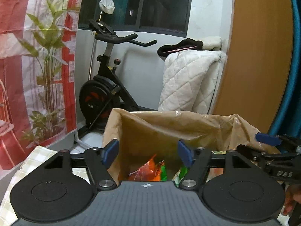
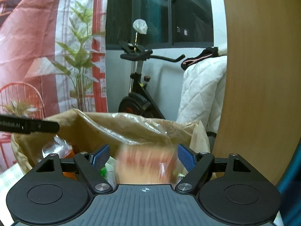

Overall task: Organize snacks
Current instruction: 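Lower both snacks into the box and open both tools, then withdraw both tools from the box down to the snack pile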

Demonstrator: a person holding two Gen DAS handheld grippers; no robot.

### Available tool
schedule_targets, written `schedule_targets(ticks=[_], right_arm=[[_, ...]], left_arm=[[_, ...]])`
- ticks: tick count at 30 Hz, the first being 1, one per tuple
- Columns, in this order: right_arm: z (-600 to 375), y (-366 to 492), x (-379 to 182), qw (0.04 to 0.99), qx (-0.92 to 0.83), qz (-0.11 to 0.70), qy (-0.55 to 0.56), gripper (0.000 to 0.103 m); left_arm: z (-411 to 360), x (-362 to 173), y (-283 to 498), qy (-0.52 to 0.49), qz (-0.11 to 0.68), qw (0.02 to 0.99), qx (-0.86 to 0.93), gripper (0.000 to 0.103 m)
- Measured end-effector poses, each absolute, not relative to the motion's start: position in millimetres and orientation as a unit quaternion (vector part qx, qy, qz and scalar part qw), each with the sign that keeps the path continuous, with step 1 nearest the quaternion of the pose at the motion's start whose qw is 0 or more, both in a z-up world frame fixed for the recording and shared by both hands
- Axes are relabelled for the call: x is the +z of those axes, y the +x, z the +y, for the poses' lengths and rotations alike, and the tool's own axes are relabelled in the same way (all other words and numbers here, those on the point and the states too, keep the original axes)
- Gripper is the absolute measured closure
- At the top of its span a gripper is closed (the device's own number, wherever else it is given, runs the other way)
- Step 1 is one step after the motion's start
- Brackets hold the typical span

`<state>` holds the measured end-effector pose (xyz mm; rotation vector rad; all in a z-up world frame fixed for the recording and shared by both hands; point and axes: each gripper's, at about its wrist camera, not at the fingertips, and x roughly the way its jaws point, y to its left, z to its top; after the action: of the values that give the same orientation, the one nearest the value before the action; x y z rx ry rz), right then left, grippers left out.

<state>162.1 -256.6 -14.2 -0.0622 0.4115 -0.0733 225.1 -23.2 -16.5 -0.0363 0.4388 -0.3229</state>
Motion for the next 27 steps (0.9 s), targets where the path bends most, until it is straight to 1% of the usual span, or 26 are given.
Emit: schedule_targets(ticks=[1, 9, 16, 19, 22, 27], right_arm=[[-256, 159, -12, 0.978, -0.035, 0.202, -0.032, 0.018], [-245, 122, 6, 0.980, -0.011, 0.194, -0.047, 0.018], [-250, 77, 14, 0.980, 0.008, 0.194, -0.034, 0.023], [-255, 57, 9, 0.980, 0.009, 0.199, -0.022, 0.026], [-264, 39, 0, 0.978, 0.004, 0.206, -0.009, 0.026], [-282, 16, -25, 0.974, -0.011, 0.226, 0.016, 0.028]], left_arm=[[-22, -16, 223, -0.015, 0.216, 0.963, -0.161, 0.031], [-18, -4, 188, 0.009, 0.198, 0.969, -0.148, 0.031], [-4, -3, 141, 0.001, 0.201, 0.969, -0.141, 0.031], [0, -11, 125, -0.003, 0.210, 0.967, -0.145, 0.031], [2, -23, 114, -0.008, 0.226, 0.963, -0.147, 0.032], [1, -44, 104, -0.014, 0.253, 0.955, -0.155, 0.032]])
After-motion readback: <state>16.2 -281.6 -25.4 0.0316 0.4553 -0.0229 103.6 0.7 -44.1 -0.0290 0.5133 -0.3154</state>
